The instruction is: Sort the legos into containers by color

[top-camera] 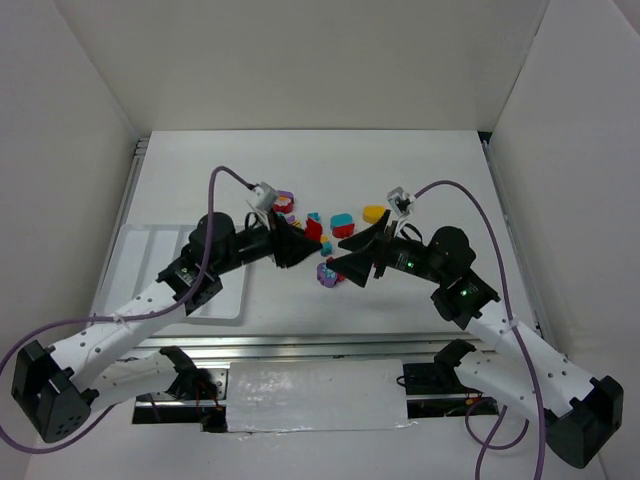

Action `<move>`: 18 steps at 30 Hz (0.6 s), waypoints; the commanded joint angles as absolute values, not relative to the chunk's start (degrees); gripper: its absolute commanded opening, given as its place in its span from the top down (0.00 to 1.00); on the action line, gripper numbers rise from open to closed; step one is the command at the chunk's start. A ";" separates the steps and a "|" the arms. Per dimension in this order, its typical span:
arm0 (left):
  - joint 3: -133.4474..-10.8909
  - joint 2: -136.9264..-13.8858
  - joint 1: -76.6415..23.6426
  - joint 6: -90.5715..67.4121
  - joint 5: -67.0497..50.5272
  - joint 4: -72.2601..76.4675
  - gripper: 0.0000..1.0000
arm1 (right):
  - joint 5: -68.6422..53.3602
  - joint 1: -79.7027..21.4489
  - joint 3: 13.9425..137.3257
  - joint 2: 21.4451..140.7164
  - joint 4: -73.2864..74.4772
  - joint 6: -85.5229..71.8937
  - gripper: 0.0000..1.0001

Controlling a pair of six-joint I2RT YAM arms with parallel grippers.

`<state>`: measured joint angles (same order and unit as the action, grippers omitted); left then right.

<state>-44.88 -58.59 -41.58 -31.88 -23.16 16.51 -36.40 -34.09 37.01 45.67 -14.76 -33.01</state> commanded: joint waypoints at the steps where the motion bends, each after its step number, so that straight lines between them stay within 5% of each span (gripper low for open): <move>1: -48.77 -58.88 -34.04 -35.14 1.79 1.79 1.00 | -16.30 -33.23 39.81 43.42 -4.15 -32.25 0.00; 5: -51.50 -63.88 -18.59 -47.87 20.62 -23.30 1.00 | -4.93 -31.91 40.69 42.80 1.93 -34.01 0.00; 8: -50.89 -67.84 -11.37 -49.66 27.67 -27.25 1.00 | -6.41 -31.90 39.21 42.36 1.41 -33.66 0.00; 15: -52.47 -76.46 -1.32 -45.88 21.99 -24.09 1.00 | -10.89 -31.73 38.32 45.08 0.18 -32.96 0.00; 18: -53.52 -79.45 -0.70 -45.62 20.74 -23.82 0.92 | -11.51 -31.73 38.23 45.79 0.18 -32.61 0.00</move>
<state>-50.30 -78.11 -1.08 -45.43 21.30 -24.25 -11.16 -31.97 37.91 45.25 0.58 -33.50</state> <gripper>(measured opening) 0.482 0.994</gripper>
